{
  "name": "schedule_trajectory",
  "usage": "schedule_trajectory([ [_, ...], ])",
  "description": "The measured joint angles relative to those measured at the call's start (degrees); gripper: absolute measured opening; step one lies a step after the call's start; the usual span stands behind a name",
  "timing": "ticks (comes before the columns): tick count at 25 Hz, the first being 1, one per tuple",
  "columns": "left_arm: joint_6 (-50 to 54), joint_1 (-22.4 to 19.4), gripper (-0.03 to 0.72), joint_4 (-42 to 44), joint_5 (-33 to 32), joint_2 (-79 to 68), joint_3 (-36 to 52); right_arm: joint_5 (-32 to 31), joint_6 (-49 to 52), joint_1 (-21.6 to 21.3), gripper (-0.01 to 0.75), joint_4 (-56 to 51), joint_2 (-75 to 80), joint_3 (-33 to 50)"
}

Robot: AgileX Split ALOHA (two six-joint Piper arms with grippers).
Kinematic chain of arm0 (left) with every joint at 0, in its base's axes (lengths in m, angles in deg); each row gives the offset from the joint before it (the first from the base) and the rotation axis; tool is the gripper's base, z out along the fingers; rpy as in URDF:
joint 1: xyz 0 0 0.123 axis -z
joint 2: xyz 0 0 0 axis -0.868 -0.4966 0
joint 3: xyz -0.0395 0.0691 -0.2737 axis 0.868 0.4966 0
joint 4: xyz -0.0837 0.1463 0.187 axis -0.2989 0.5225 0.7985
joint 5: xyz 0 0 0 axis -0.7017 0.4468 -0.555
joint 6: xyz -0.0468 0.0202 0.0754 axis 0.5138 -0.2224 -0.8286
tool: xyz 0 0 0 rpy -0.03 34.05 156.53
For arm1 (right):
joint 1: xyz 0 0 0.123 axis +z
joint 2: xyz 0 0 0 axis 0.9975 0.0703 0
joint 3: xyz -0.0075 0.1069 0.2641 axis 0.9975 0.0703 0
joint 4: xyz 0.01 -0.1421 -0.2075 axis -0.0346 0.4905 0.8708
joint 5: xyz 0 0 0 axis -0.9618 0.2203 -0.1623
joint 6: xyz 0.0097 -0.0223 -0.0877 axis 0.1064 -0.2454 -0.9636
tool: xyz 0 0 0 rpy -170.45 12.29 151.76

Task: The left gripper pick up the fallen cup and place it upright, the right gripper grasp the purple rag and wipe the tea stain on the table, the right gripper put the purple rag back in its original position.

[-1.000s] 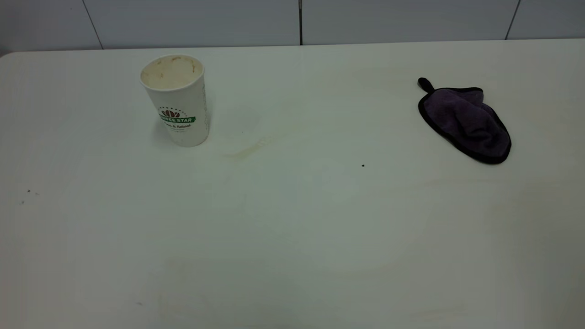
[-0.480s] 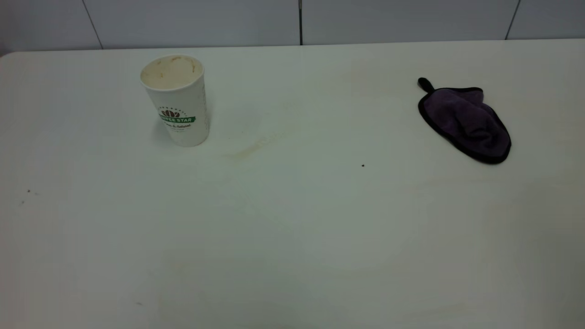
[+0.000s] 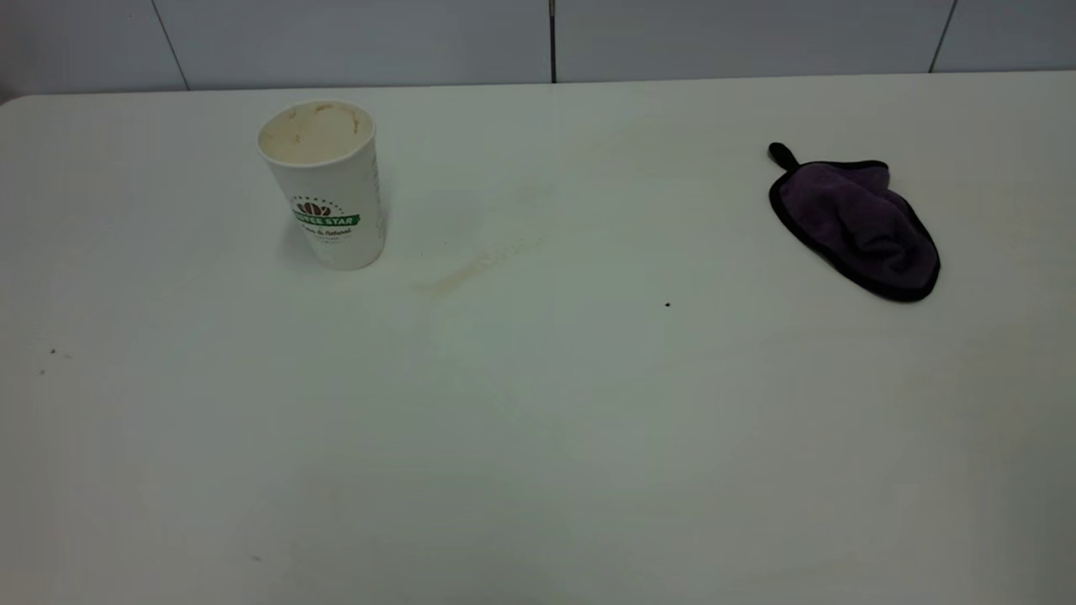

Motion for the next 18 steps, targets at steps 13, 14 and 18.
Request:
schedule_trajectory([
  [13, 0.08, 0.0, 0.562, 0.0, 0.0, 0.0, 0.0, -0.2, 0.24, -2.1, 0.226, 0.43, -2.21, 0.0],
  [14, 0.08, 0.0, 0.562, 0.0, 0.0, 0.0, 0.0, -0.2, 0.24, -2.1, 0.226, 0.43, -2.21, 0.0],
  [18, 0.08, 0.0, 0.562, 0.0, 0.0, 0.0, 0.0, -0.2, 0.24, -2.1, 0.228, 0.43, -2.21, 0.0],
])
